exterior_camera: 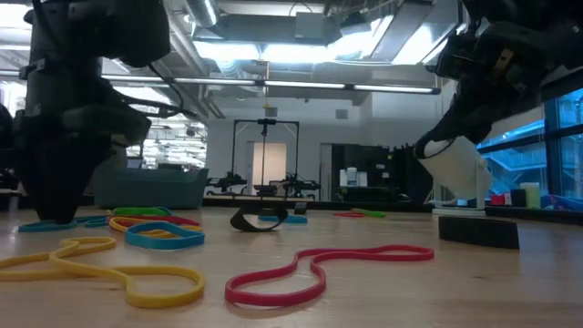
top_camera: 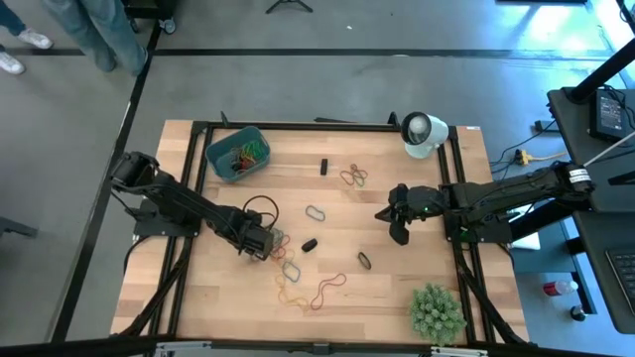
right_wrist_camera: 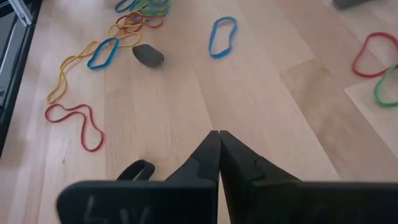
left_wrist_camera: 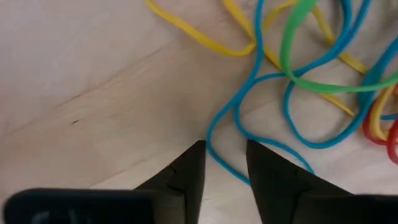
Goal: Pick and place rubber bands into bin
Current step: Put the blue rubber band into the bin
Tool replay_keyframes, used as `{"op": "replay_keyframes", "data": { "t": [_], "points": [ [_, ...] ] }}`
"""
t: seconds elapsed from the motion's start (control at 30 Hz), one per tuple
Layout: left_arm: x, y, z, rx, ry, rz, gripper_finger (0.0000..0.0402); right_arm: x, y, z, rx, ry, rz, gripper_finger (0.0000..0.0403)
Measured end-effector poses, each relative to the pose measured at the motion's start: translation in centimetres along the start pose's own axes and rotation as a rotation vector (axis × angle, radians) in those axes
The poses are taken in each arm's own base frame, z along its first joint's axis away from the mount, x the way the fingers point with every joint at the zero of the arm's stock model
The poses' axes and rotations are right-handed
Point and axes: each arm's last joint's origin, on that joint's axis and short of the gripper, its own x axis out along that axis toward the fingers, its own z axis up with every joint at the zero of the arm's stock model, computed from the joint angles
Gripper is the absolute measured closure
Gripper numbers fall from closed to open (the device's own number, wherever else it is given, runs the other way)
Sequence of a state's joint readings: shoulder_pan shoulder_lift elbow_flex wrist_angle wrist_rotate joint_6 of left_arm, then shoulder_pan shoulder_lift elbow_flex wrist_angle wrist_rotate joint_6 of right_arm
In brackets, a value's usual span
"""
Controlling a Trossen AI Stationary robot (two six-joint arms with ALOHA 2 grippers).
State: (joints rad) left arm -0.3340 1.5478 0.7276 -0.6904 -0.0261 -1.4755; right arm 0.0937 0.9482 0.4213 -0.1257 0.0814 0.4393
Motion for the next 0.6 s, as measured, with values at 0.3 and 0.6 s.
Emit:
{"op": "replay_keyframes", "data": {
  "t": [0.3, 0.6],
  "points": [
    [-0.6, -0.4, 0.0, -0.023, 0.007, -0.001, 0.0398, 0.0, 0.0, 0.0, -0.004, -0.002, 0.001, 0.0391],
    [-7.3, -3.1, 0.3, -0.022, -0.118, -0.071, 0.0399, 0.0, 0.0, 0.0, -0.042, -0.003, -0.002, 0.0391]
  ]
}}
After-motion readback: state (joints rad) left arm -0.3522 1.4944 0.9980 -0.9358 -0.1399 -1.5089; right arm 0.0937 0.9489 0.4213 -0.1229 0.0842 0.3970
